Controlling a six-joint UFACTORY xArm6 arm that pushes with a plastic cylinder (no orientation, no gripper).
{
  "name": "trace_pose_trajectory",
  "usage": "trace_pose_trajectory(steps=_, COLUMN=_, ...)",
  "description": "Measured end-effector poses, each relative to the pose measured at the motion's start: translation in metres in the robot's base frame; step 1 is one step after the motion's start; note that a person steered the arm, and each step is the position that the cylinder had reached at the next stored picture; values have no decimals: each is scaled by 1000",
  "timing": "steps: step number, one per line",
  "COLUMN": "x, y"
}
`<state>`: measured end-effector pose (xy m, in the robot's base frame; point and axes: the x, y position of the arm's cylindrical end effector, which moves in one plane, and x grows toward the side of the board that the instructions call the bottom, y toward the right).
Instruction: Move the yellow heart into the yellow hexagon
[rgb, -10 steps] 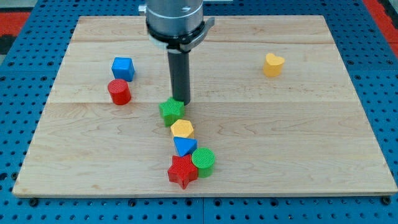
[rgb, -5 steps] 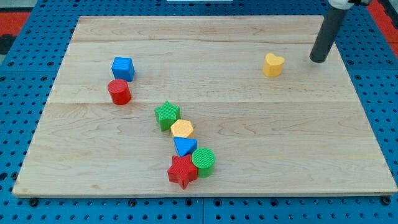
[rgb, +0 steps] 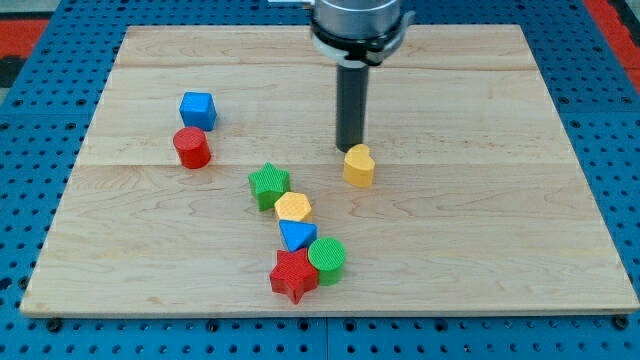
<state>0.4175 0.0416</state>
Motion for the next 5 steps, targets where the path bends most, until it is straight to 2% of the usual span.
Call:
trace_pose_trajectory(steps=1, x=6, y=23)
trace_pose_trajectory(steps=2, x=33, y=21)
trace_pose_trajectory(steps=3, x=56, y=-16)
trace_pose_trajectory(steps=5, x=70, y=18)
